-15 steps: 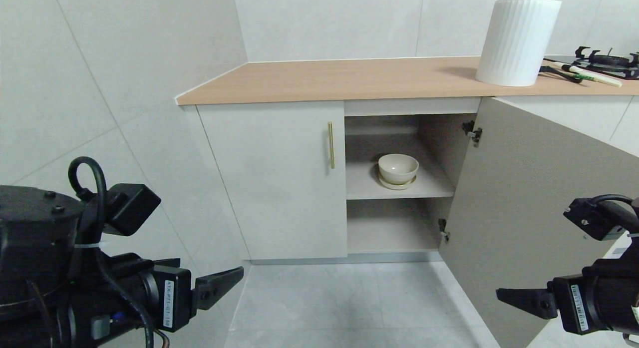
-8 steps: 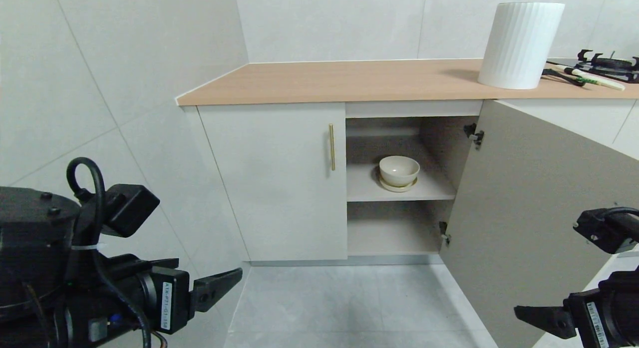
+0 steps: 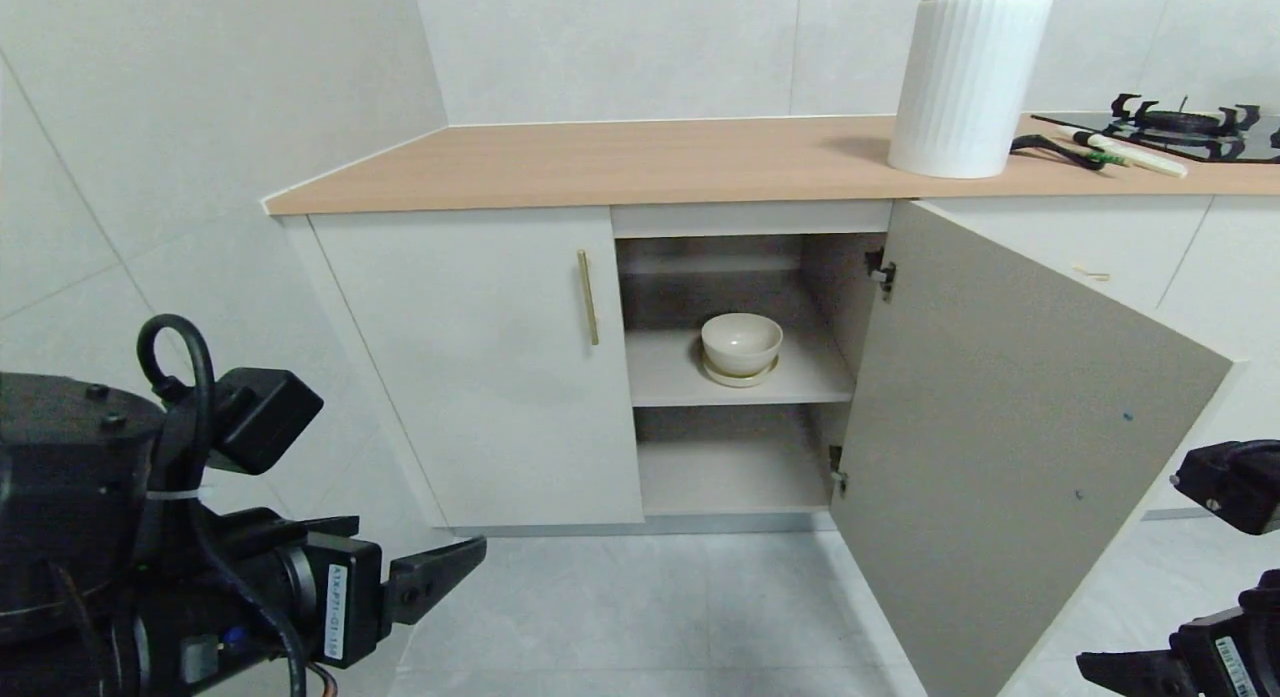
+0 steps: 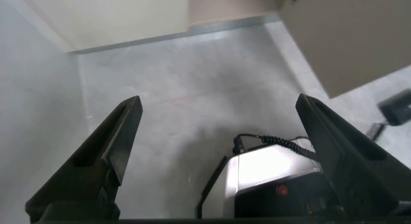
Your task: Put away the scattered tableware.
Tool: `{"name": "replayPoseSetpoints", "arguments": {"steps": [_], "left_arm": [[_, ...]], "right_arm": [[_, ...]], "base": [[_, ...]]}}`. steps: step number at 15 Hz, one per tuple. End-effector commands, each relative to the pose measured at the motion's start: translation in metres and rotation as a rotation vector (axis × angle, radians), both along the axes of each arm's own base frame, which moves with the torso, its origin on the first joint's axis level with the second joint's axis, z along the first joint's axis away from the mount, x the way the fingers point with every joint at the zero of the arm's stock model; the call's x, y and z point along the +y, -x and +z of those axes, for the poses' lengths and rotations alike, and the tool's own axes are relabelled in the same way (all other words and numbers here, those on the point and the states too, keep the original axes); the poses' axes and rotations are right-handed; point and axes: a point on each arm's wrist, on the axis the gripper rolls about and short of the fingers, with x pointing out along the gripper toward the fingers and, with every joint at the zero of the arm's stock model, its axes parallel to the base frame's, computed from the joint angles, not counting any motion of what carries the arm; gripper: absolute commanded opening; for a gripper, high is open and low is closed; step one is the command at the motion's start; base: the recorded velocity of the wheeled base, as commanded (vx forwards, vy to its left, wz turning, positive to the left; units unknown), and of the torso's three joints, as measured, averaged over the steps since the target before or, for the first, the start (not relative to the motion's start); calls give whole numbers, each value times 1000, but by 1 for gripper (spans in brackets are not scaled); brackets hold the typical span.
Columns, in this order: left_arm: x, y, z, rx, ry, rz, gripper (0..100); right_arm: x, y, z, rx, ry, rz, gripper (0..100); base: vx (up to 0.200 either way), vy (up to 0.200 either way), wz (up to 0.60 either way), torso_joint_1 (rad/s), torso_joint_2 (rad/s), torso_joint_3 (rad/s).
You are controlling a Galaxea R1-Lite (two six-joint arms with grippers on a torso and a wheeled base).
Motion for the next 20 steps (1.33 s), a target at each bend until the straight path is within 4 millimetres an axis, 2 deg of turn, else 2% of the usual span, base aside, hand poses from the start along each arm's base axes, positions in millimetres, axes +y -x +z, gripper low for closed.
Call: {"name": "replayPoseSetpoints", "arguments": {"steps": [1, 5, 12, 15, 20], "left_arm": [[0, 0, 0, 1, 0, -1, 100], [0, 0, -1, 4, 1, -1, 100], [0, 0, -1, 4, 1, -1, 100], [0, 0, 0, 0, 3, -1, 100], [0, 0, 0, 0, 3, -1, 100]], "right_arm": [[-7, -3, 1, 4, 18, -38, 100], [-26, -15, 10, -31, 36, -171, 100], [-70, -50, 20, -123, 64, -489, 100], [-77, -68, 19, -193, 56, -529, 100], [-76, -91, 11, -265, -11, -571, 100]], "base": [[0, -200, 0, 2, 2, -2], [0, 0, 0, 0, 0, 0], [0, 0, 0, 0, 0, 0], [0, 0, 0, 0, 0, 0], [0, 0, 0, 0, 0, 0]]}}
